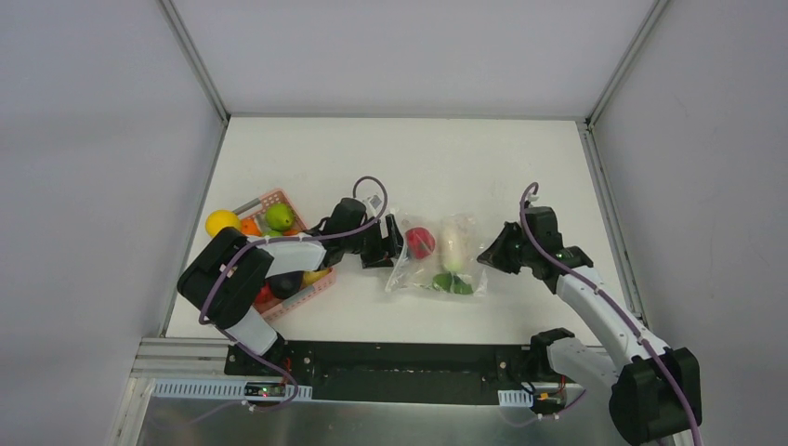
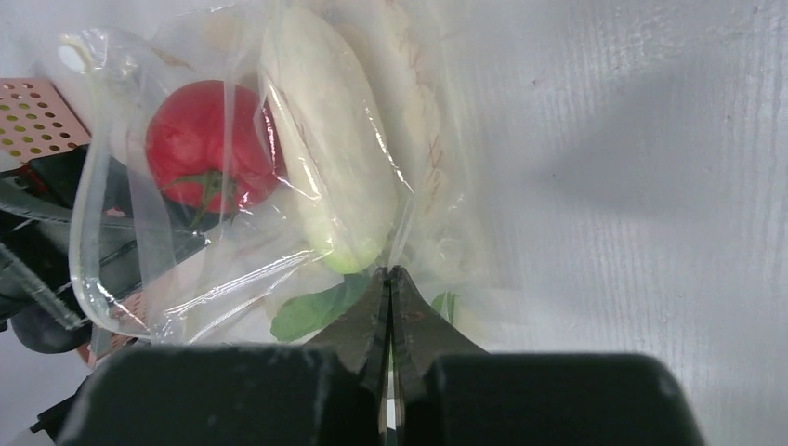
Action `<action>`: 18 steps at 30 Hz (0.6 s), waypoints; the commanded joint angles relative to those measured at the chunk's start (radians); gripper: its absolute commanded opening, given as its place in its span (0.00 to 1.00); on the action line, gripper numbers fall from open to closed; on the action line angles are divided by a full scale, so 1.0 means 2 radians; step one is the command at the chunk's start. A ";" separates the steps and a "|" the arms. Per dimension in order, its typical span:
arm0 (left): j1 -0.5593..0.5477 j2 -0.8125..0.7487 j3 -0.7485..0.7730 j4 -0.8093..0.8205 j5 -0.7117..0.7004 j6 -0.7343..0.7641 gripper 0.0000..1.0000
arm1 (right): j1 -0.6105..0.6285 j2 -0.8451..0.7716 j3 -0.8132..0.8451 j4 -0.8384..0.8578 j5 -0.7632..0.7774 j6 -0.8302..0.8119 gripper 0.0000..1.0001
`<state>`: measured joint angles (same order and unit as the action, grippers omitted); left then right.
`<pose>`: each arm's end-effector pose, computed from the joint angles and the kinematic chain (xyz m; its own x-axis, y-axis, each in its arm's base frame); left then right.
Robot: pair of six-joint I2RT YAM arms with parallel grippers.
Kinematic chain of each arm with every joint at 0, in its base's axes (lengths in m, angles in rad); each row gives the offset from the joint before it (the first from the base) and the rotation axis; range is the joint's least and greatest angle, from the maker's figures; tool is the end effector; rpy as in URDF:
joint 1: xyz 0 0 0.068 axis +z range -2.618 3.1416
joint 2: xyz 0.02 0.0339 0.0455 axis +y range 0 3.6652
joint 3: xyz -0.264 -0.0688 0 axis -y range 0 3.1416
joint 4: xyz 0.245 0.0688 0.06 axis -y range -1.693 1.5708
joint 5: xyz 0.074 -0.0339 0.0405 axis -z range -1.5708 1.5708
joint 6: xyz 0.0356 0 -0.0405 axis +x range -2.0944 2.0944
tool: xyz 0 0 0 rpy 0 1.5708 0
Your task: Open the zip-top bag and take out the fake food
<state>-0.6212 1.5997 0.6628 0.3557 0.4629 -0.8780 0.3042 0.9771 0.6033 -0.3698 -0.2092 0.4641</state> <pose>0.2425 -0.1931 0.1574 -0.9194 -0.1886 -0.3452 0.1829 0.5719 -0.7997 0.1909 0.0677 0.2251 -0.7740 0.2159 -0.5953 -0.1033 0.8844 0.4552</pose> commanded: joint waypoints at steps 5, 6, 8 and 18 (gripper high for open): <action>-0.017 -0.039 0.005 0.029 -0.048 -0.004 0.98 | 0.000 0.014 -0.014 0.035 0.003 0.004 0.00; -0.020 -0.037 0.010 0.028 -0.053 -0.004 0.98 | 0.000 0.016 -0.016 0.038 0.003 0.004 0.00; -0.027 -0.030 0.024 0.022 -0.063 -0.001 0.98 | -0.001 0.021 -0.019 0.042 0.001 0.004 0.00; -0.034 -0.013 0.054 0.030 -0.137 -0.003 0.98 | 0.000 0.039 -0.029 0.051 -0.009 -0.002 0.00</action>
<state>-0.6811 1.5646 0.7280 0.3851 0.2752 -0.8833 0.3042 1.0428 0.5568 -0.3016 -0.2111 0.4633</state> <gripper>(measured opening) 0.982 0.006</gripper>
